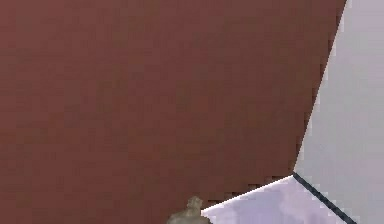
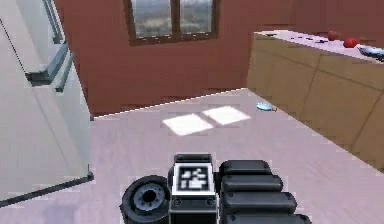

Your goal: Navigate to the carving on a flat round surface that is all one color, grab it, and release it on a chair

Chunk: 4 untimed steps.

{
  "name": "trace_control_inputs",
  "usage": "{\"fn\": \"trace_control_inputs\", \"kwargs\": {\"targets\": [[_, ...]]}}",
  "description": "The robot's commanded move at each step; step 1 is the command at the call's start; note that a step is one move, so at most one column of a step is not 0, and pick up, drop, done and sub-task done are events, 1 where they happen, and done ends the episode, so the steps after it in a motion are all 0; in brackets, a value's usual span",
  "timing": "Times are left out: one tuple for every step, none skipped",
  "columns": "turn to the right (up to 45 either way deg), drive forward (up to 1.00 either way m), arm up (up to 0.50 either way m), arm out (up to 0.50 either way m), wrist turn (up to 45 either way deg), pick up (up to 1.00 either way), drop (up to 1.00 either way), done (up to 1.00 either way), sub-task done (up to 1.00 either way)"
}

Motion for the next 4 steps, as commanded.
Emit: {"fn": "trace_control_inputs", "kwargs": {"targets": [[-3.0, 0.00, 0.00, 0.00, 0.0, 0.00, 0.00, 0.00, 0.00], [0.0, 0.15, 0.00, 0.00, 0.0, 0.00, 0.00, 0.00, 0.00], [-45.0, 0.00, 0.00, 0.00, 0.0, 0.00, 0.00, 0.00, 0.00], [-9.0, 0.00, 0.00, 0.00, 0.0, 0.00, 0.00, 0.00, 0.00]]}}
